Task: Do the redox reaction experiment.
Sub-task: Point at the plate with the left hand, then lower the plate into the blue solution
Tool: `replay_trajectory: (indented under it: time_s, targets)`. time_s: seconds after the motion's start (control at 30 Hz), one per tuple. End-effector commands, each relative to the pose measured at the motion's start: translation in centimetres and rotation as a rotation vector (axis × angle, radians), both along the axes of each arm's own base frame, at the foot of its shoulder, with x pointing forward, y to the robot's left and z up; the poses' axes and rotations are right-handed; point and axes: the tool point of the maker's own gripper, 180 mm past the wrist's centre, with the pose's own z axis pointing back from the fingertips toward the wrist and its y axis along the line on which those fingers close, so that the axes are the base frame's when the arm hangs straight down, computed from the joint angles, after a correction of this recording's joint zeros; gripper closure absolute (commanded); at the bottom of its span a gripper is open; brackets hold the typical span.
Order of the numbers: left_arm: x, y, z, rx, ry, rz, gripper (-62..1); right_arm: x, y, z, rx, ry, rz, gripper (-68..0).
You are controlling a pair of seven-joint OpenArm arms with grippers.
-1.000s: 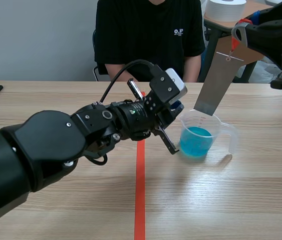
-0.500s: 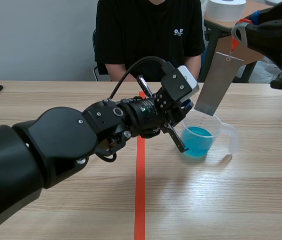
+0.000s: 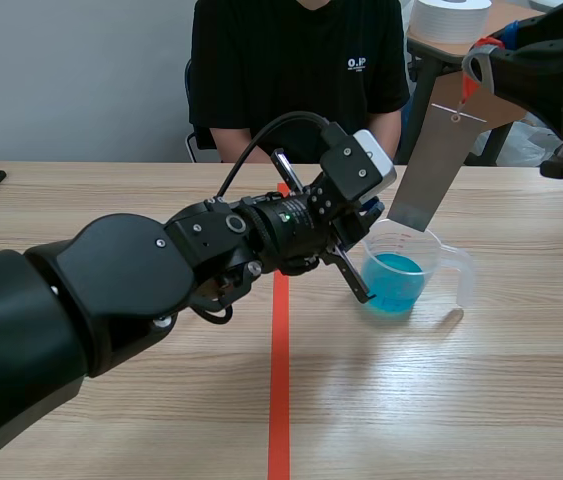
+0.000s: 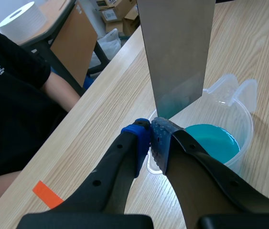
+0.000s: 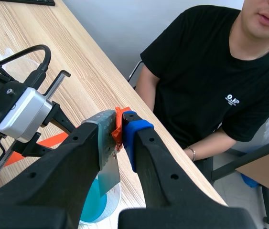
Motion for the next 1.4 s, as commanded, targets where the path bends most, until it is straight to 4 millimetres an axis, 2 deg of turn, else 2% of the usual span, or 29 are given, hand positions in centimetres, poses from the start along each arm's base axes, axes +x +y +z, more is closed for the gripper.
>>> replay_trajectory:
  time_s: [0.0, 0.57, 0.73, 0.9, 1.07, 1.2, 1.37]
  targets:
    - [0.4, -0.7, 1.8, -0.030, -0.038, -0.009, -4.9, 0.2, 0.1, 1.3, 0.014, -0.038, 0.005, -1.5]
    - [0.3, -0.7, 1.7, -0.033, -0.039, -0.011, -4.9, 0.2, 0.1, 1.3, 0.014, -0.038, 0.005, -1.5]
    - [0.4, 0.6, 1.5, -0.035, -0.052, -0.014, -4.9, 0.2, 0.1, 1.3, 0.014, -0.037, 0.005, -1.5]
    - [1.1, 4.2, 0.2, -0.022, -0.008, 0.034, -4.9, 0.2, 0.1, 1.3, 0.013, -0.037, 0.005, -1.5]
    - [0.5, 8.8, 0.5, -0.044, 0.014, 0.073, -4.9, 0.2, 0.1, 1.3, 0.011, -0.035, 0.003, -1.5]
    - [-1.2, 12.7, 1.2, -0.059, 0.037, 0.093, -4.9, 0.3, -0.1, 1.0, -0.001, -0.024, -0.004, -1.5]
    - [-4.4, 17.8, 0.7, -0.039, 0.093, 0.149, -4.9, 0.4, -0.2, 0.6, -0.017, -0.011, -0.014, -1.5]
